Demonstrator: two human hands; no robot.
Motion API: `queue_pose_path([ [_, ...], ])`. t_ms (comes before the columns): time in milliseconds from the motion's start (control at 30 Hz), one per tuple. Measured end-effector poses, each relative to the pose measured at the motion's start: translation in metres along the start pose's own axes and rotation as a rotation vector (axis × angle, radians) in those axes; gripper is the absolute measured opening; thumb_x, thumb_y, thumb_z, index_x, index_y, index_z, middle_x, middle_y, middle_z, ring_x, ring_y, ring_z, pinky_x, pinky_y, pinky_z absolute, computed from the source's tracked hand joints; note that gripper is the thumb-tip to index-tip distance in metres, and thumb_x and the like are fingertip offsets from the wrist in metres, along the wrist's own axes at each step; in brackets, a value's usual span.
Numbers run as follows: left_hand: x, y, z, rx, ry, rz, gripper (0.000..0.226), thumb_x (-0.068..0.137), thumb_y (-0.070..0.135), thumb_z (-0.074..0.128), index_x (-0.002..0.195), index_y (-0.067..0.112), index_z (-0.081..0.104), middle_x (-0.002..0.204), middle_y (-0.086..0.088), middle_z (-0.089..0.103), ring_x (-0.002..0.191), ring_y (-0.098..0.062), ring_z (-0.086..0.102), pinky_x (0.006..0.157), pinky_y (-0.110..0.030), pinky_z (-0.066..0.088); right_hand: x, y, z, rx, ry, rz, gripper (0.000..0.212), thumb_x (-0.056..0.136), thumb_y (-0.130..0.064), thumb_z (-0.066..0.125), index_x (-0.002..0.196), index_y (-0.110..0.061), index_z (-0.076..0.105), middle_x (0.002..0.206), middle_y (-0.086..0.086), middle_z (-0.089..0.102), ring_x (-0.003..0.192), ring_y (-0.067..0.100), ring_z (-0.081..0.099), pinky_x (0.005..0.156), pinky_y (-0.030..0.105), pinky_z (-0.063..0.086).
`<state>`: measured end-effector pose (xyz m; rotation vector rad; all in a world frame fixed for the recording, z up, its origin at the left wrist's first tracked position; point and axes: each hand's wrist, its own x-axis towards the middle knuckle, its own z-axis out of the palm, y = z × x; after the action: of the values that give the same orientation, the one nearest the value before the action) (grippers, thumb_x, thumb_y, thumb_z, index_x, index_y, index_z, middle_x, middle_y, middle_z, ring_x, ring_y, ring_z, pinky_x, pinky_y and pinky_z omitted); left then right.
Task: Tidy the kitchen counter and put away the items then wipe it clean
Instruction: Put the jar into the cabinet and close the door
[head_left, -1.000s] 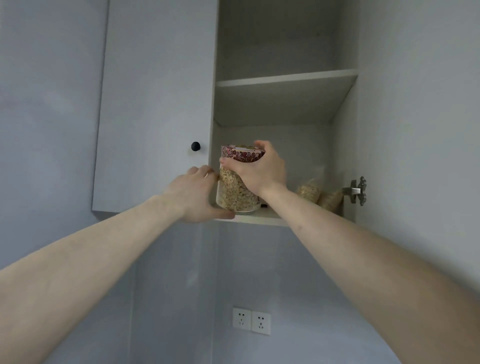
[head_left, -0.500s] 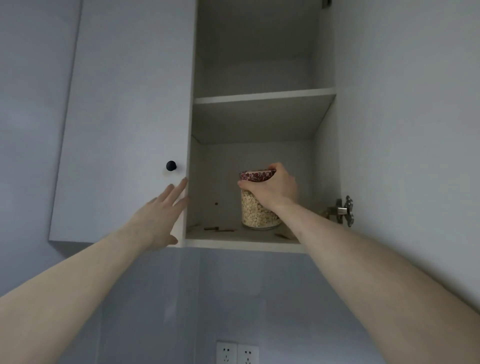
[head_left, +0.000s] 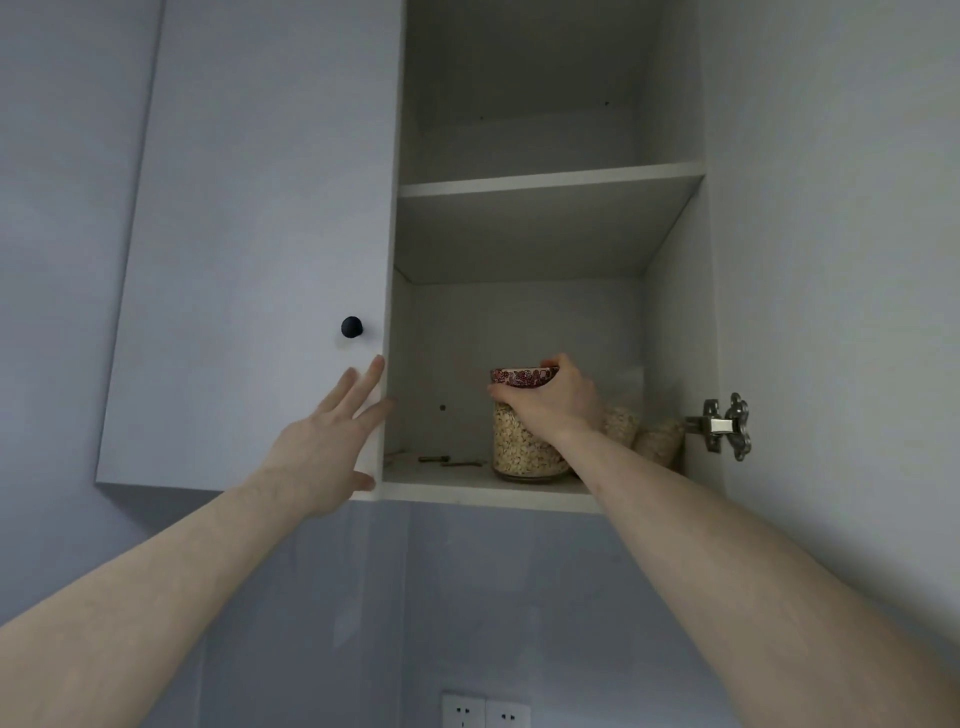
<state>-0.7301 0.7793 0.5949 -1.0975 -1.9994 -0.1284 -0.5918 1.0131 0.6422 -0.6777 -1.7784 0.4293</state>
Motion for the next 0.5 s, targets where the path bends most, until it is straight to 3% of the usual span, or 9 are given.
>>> queue_pose_path([
  [233,-0.002,-0.001,0.009,-0.036,0.002,-0.010,0.093,0.090,0.038,0.074,0.160,0.035,0.013,0.155,0.015,-0.047,0.154,-0.014,-0.021,0.101,-0.036,0.055,0.004,0.011,0.013,0.059,0.019,0.046,0.082,0.048,-0.084,0.069,0.110,-0.033,0.056,0.104,-0.009,0.071,0.099,0.020,0.068,0.085,0.036,0.057],
  [367,-0.003,-0.001,0.011,-0.049,0.000,-0.019,0.092,0.091,0.037,0.073,0.160,0.037,0.012,0.155,0.015,-0.046,0.154,-0.013,-0.022,0.099,-0.036,0.055,0.006,0.018,0.020,0.031,-0.021,0.010,0.088,0.063,-0.082,0.069,0.130,-0.030,0.048,0.117,-0.007,0.069,0.106,0.021,0.066,0.084,0.035,0.056],
  [500,-0.003,0.000,0.010,-0.045,-0.005,-0.025,0.091,0.091,0.035,0.073,0.160,0.036,0.013,0.155,0.015,-0.046,0.154,-0.014,-0.022,0.097,-0.035,0.056,0.002,0.026,0.026,-0.012,-0.095,-0.066,0.097,0.080,-0.070,0.067,0.154,-0.028,0.020,0.147,0.002,0.048,0.122,0.026,0.059,0.093,0.041,0.052],
])
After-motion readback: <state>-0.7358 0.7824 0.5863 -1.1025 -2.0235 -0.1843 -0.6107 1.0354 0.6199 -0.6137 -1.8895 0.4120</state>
